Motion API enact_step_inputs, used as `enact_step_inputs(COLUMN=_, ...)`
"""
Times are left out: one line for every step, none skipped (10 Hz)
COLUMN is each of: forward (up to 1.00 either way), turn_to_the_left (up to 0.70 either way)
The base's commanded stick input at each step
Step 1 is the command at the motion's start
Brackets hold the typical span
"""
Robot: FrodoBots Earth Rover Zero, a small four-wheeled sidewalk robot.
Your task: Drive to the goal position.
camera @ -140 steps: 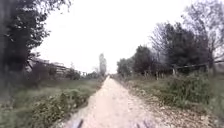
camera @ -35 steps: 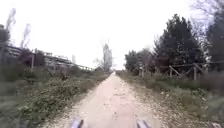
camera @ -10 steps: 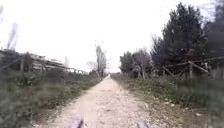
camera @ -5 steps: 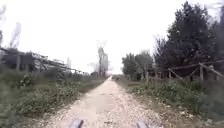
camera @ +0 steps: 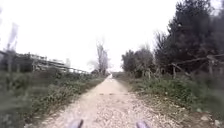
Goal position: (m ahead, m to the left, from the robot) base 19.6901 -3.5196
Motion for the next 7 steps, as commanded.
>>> enact_step_inputs(forward=0.70, turn_to_the_left=0.00)
enact_step_inputs(forward=0.70, turn_to_the_left=0.00)
enact_step_inputs(forward=0.70, turn_to_the_left=0.00)
enact_step_inputs(forward=0.70, turn_to_the_left=0.00)
enact_step_inputs(forward=0.70, turn_to_the_left=0.00)
enact_step_inputs(forward=0.70, turn_to_the_left=0.00)
enact_step_inputs(forward=0.70, turn_to_the_left=0.00)
